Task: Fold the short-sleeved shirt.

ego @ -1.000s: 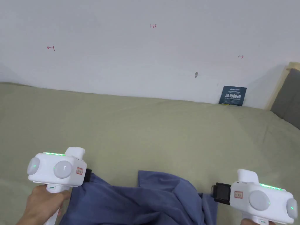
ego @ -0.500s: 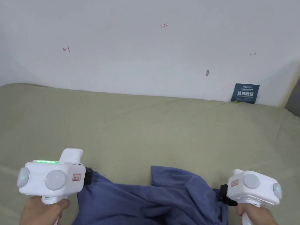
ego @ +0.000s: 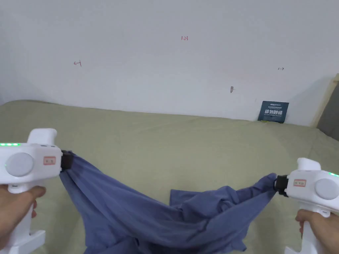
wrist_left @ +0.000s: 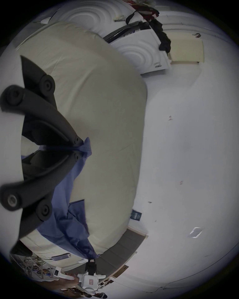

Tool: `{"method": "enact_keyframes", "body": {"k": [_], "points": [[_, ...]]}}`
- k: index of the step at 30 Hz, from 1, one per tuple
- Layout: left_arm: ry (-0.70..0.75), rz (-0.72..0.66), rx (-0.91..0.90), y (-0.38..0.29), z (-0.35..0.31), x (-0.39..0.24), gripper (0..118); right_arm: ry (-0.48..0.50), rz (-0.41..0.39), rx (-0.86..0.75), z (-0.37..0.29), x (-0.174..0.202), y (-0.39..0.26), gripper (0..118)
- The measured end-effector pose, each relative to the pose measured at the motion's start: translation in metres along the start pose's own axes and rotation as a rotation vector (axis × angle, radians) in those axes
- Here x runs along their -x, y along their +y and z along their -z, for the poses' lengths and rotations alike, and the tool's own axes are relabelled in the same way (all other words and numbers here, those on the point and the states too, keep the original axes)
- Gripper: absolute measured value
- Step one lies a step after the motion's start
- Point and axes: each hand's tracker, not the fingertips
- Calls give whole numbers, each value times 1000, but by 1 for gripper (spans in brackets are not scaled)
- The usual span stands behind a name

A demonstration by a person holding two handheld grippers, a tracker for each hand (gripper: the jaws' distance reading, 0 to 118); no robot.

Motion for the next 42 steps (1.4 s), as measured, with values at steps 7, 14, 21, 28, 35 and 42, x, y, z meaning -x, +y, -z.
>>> {"method": "enact_keyframes", "body": {"k": [7, 14, 21, 28, 35, 42], "points": [[56, -15, -129, 62, -55, 35, 2, -49, -126, -221, -62, 34, 59, 3], [108, 18, -195, 128, -76, 47, 2, -74, -159, -363, -97, 66, 130, 3], [142, 37, -247, 195, -74, 46, 2, -85, -172, -438, -104, 99, 197, 3], [154, 8, -280, 230, -55, 51, 2, -98, -183, -462, -83, 111, 231, 3], [137, 34, -241, 181, -24, 54, 2, -101, -178, -418, -61, 97, 190, 3], [93, 33, -165, 62, -9, 53, 2, -117, -169, -309, -40, 62, 86, 3]]}}
